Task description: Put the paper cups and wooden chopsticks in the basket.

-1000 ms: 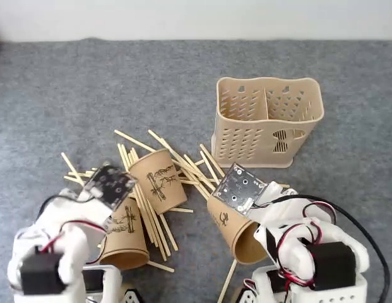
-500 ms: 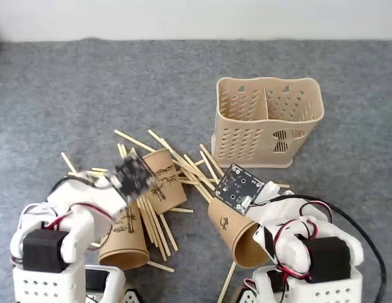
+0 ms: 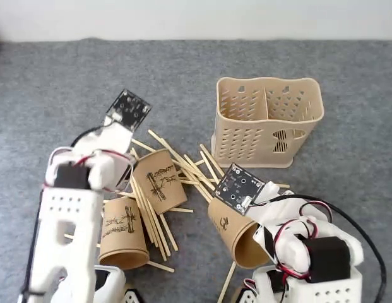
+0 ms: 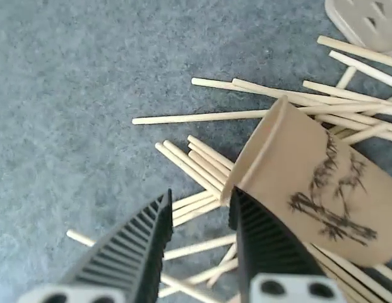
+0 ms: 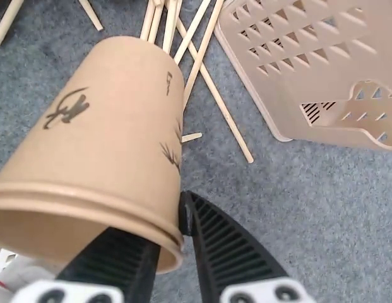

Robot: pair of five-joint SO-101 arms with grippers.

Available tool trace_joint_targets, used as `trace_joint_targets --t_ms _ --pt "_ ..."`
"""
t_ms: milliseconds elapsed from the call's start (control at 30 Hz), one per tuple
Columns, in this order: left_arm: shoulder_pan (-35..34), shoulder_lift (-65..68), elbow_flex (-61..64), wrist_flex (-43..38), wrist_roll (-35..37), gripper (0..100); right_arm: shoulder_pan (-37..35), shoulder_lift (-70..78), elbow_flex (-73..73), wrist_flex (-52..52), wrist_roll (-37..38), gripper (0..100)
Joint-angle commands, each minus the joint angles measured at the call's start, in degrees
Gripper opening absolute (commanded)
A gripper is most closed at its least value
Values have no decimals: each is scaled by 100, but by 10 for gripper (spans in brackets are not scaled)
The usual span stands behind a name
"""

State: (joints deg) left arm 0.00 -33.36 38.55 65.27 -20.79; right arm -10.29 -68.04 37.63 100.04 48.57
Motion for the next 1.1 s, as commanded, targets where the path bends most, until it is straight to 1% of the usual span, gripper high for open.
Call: trace_joint_targets --t_ms 0,100,200,333,433,533,767,933,1067 --pt "0 413 -497 -422 97 148 57 75 53 136 26 9" --pt "0 730 -567 -686 97 148 127 66 114 136 26 9" --pt "18 1108 -567 -870 97 146 549 66 79 75 62 9" --pt "53 1547 -576 -870 97 146 1033 66 26 119 308 9" --pt "149 1512 -558 -774 97 146 1323 66 26 101 431 9" --pt "404 1169 -576 -343 97 145 1437 66 26 101 466 9" --pt "1345 -220 -532 1011 97 145 1490 66 26 127 466 9" --pt "1565 -941 -523 1688 97 145 1490 66 26 136 440 9" --pt "1811 -1116 -514 2119 97 145 1490 66 26 136 431 9"
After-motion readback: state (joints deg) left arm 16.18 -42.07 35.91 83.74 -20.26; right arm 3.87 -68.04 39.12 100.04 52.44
